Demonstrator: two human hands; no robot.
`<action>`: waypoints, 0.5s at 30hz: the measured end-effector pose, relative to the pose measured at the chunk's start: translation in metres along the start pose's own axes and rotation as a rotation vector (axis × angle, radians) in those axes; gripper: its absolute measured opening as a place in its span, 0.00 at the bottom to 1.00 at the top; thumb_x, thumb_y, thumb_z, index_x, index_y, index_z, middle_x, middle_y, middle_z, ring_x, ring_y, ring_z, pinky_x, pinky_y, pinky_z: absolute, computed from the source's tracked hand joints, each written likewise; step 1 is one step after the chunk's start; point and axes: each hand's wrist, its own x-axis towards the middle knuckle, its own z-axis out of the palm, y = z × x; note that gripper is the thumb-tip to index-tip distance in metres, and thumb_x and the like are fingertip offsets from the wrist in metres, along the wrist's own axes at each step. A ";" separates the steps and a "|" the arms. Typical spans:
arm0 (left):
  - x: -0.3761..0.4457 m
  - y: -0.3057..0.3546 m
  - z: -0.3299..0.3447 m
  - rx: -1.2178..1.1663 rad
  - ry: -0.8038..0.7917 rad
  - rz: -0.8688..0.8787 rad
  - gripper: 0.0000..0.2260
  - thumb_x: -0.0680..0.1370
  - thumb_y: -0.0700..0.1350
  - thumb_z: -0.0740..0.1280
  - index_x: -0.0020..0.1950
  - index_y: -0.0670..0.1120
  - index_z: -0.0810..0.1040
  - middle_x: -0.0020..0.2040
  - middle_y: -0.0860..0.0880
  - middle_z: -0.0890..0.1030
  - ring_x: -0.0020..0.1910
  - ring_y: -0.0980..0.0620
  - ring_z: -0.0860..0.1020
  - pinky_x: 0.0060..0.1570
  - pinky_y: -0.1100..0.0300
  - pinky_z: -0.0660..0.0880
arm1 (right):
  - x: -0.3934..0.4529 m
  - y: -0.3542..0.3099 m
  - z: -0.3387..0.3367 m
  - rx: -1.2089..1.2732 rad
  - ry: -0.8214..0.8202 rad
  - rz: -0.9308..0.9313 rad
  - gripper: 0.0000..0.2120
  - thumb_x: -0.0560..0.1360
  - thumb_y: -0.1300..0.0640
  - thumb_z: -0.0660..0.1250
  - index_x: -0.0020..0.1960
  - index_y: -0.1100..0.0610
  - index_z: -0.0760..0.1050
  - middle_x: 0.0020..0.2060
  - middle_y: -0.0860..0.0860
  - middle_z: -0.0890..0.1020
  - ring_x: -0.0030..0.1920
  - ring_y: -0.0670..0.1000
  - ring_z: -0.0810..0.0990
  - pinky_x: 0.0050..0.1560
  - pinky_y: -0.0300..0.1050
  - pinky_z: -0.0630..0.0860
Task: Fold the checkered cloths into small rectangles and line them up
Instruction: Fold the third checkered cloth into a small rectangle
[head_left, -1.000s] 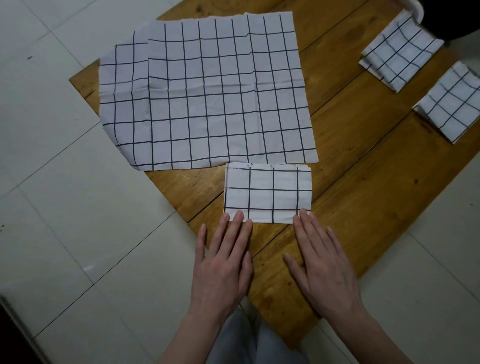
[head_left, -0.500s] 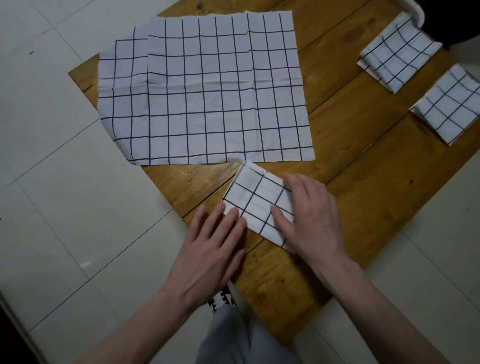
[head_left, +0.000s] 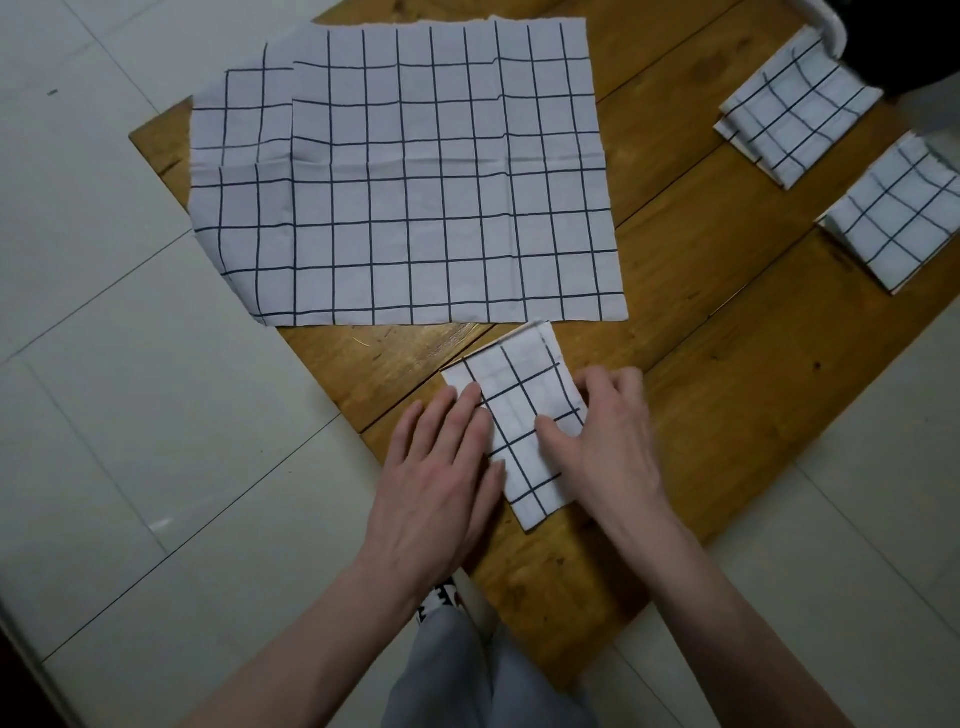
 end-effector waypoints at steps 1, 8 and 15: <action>0.001 0.003 0.001 -0.021 0.012 -0.024 0.23 0.86 0.56 0.56 0.76 0.44 0.72 0.81 0.45 0.67 0.82 0.44 0.62 0.80 0.43 0.60 | 0.000 0.000 0.001 0.029 -0.004 -0.008 0.22 0.78 0.48 0.72 0.67 0.54 0.71 0.58 0.47 0.66 0.56 0.49 0.74 0.52 0.45 0.77; 0.003 0.016 0.006 -0.107 0.065 -0.116 0.21 0.86 0.54 0.58 0.75 0.45 0.73 0.81 0.46 0.68 0.82 0.45 0.62 0.79 0.42 0.61 | -0.005 0.006 0.009 0.282 0.031 -0.021 0.21 0.81 0.51 0.70 0.72 0.55 0.73 0.62 0.48 0.77 0.59 0.48 0.77 0.56 0.41 0.77; -0.002 0.028 0.000 -0.205 0.080 -0.189 0.23 0.86 0.53 0.57 0.78 0.45 0.69 0.81 0.45 0.67 0.81 0.46 0.62 0.79 0.43 0.63 | -0.015 0.013 0.004 0.452 0.035 0.010 0.11 0.81 0.51 0.70 0.63 0.49 0.77 0.56 0.46 0.84 0.58 0.47 0.82 0.60 0.54 0.82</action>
